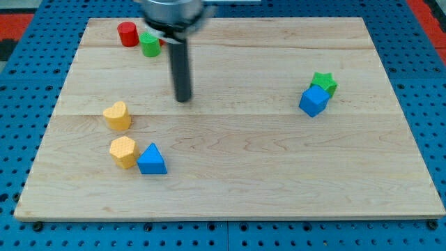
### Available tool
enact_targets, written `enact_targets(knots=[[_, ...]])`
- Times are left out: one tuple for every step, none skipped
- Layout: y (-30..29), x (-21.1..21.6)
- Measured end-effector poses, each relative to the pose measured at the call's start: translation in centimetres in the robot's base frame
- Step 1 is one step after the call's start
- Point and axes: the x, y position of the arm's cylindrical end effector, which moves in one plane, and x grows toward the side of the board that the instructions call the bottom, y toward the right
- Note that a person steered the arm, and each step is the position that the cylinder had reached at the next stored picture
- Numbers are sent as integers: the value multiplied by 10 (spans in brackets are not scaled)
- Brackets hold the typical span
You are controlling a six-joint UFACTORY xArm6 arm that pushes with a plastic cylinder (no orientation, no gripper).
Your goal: Slide the yellow heart towards the blue cube and green star
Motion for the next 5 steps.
enact_targets(knots=[[-80,8],[-101,41],[-76,46],[-80,75],[-78,90]])
